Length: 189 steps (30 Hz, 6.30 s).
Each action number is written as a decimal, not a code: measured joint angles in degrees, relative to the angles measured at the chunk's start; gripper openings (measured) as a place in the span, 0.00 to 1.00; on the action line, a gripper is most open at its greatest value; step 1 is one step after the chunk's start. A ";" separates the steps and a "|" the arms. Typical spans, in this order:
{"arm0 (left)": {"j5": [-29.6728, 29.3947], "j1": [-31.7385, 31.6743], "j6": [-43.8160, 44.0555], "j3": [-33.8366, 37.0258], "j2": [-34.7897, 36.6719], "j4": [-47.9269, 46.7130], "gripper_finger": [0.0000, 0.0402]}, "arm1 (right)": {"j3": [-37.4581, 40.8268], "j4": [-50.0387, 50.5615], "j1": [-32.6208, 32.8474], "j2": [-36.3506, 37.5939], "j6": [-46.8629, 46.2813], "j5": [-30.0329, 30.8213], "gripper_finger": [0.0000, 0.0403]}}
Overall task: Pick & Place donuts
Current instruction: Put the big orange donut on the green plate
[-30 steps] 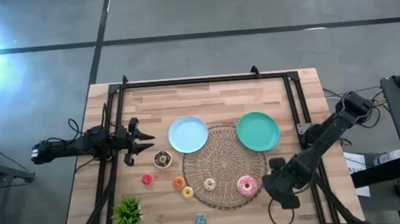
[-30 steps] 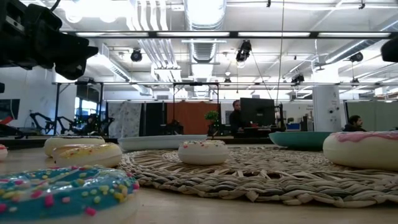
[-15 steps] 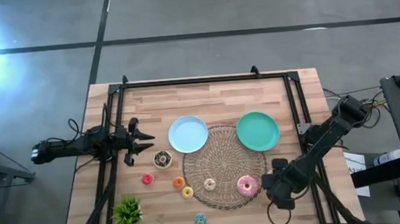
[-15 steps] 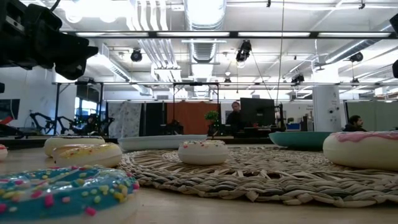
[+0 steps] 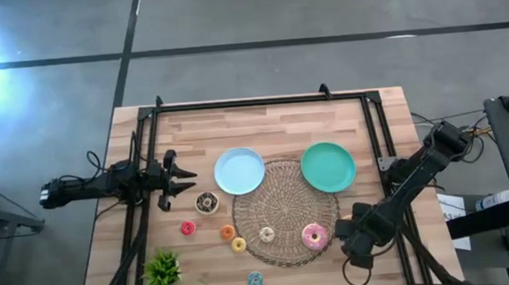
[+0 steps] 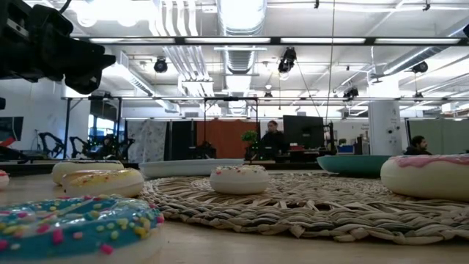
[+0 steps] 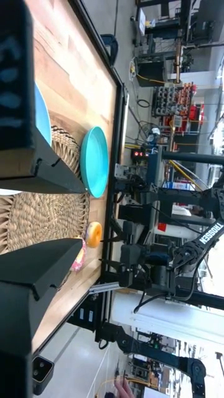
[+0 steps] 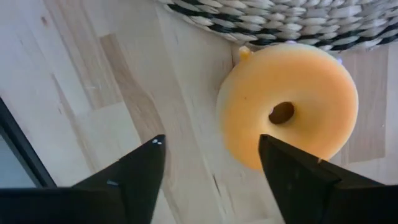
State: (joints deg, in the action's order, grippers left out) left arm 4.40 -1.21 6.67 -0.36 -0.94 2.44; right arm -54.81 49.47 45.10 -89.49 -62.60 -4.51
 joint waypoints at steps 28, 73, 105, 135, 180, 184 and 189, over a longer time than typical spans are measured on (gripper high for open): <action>0.00 0.00 0.01 0.00 -0.01 0.02 0.25 | 3.53 -5.50 0.38 -0.70 4.28 3.09 0.64; -17.54 -0.02 55.29 0.02 -1.36 28.36 0.25 | 41.65 -87.40 -11.67 35.80 -28.82 69.77 0.08; -38.94 5.17 14.94 -48.06 -84.72 25.24 0.25 | 24.38 -84.18 -33.81 21.60 -17.33 58.47 0.08; -40.74 6.27 -1.60 -73.63 -104.27 21.38 0.43 | 25.99 -82.68 -35.36 24.61 -15.40 56.45 0.20; -29.16 2.67 -37.67 -97.56 -129.17 0.06 0.03 | 4.11 1.29 -34.84 51.83 -13.57 35.98 0.69; -29.17 2.45 -41.05 -104.97 -133.43 -7.22 0.03 | 3.68 1.15 -34.84 51.12 -13.33 35.98 0.69; -29.09 2.40 -42.21 -110.57 -136.15 -14.96 0.11 | 4.39 0.89 -34.84 51.87 -13.34 36.00 0.69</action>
State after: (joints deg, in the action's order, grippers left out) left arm -24.69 1.19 -35.55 -110.93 -137.10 -12.52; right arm -50.42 50.36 10.26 -37.62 -75.94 31.48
